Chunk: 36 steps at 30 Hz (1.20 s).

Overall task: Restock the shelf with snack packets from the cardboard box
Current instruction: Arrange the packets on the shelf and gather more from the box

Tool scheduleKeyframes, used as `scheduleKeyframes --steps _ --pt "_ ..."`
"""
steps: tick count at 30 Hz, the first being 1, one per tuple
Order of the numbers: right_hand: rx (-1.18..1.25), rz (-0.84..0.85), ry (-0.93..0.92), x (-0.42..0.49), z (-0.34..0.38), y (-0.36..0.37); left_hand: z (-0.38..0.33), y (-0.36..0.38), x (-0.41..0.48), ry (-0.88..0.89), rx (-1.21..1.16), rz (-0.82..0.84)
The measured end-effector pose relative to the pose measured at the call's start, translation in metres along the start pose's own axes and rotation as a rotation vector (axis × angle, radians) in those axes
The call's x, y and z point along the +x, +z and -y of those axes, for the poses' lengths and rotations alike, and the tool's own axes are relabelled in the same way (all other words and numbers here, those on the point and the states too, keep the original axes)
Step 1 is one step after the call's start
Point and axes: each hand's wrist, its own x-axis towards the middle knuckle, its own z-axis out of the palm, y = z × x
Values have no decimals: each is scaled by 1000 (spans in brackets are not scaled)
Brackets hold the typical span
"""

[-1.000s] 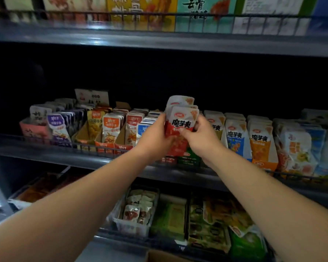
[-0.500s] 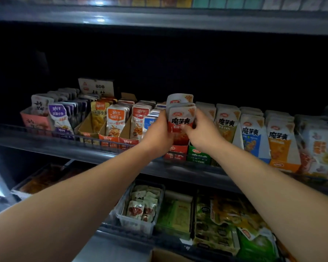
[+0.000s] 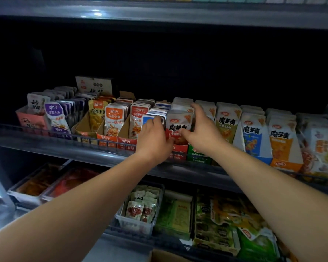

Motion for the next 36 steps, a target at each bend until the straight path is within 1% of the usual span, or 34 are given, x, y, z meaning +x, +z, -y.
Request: scheduleKeyframes --steps 3,7,10,13,20,28,33,36 --pt "-86 -9 -7 7 0 2 4 4 -8 9 -33 -92" --pt "-83 -38 17 13 -4 7 10 10 -16 91 25 -153" --pt "-128 -52 -5 16 -6 11 19 19 -23 149 48 -164" --pt "-231 -75 -33 20 -7 13 25 25 -28 182 33 -169" --pt "-411 -105 -31 31 -10 17 31 29 -29 185 -26 -199" --pt "-412 -98 -14 30 -16 16 31 28 -31 192 -17 -186" --pt "-336 -111 -11 23 -13 14 29 25 -33 186 -18 -157" --pt "-290 -145 -14 16 -15 10 29 24 -33 196 -15 -152"
